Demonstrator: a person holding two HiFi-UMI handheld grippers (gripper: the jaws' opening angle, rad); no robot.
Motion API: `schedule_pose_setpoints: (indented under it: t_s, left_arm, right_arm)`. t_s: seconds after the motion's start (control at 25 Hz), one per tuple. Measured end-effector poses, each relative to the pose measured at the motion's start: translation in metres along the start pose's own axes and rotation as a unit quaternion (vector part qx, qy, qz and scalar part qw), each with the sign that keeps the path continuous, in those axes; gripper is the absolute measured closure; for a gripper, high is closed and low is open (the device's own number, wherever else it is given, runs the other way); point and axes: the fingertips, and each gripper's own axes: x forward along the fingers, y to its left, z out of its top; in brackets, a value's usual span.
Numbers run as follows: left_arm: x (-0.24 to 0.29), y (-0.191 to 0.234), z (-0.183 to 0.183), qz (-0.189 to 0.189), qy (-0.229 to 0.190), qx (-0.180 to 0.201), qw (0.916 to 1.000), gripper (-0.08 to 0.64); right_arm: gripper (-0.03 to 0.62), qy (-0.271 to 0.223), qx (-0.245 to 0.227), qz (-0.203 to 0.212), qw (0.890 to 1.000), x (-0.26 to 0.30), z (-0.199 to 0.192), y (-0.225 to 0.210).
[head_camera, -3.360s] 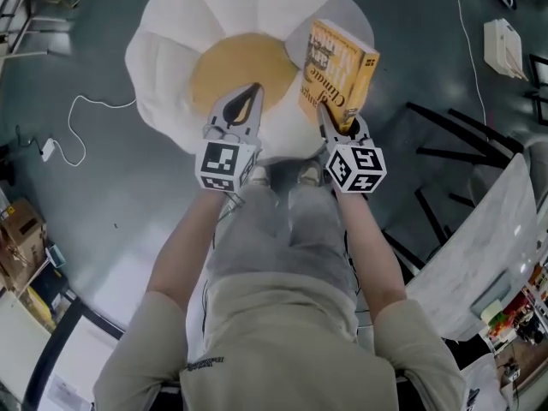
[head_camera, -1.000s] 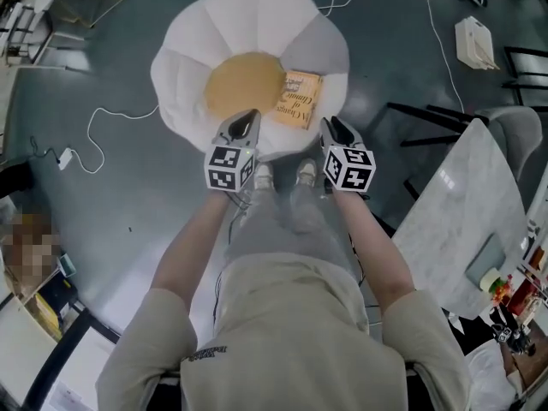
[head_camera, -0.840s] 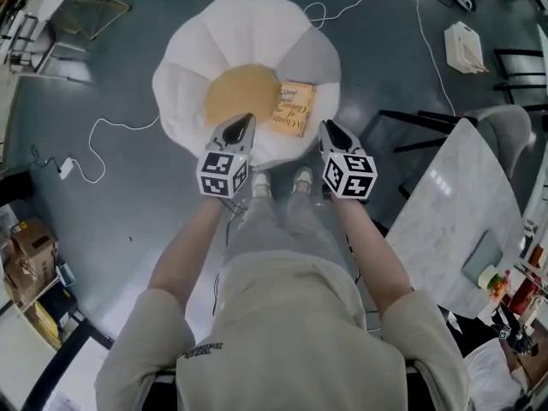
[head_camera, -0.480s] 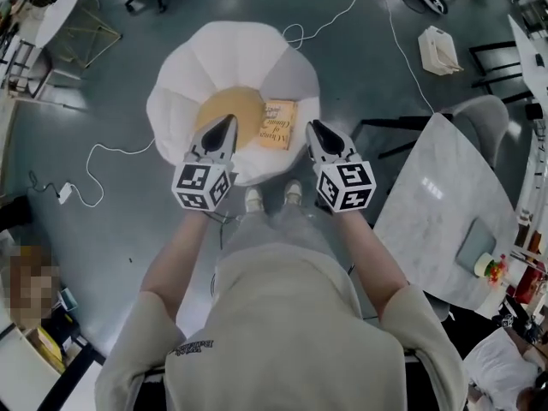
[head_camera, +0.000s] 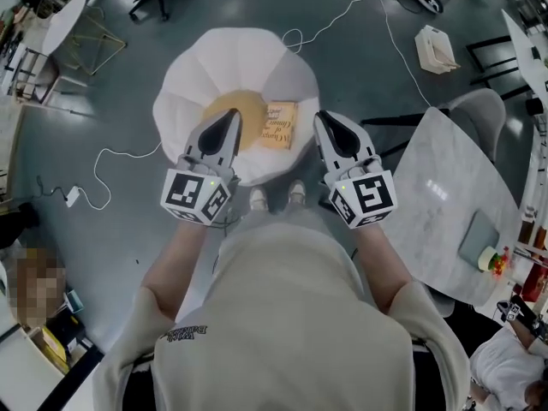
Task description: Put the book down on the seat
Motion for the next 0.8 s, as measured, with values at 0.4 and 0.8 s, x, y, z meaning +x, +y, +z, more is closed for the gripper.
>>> schedule_pose_setpoints:
  t_s: [0.4, 0.8]
  left_arm:
    - [-0.028, -0.028, 0.066, -0.021, -0.082, 0.086, 0.9927, 0.551]
    - [-0.036, -0.043, 0.075, -0.04, -0.086, 0.103, 0.9902, 0.551]
  right_arm:
    - [0.572, -0.064, -0.019, 0.023, 0.997, -0.018, 0.052, 0.028]
    - [0.584, -0.088, -0.023, 0.023, 0.996, -0.025, 0.068, 0.029]
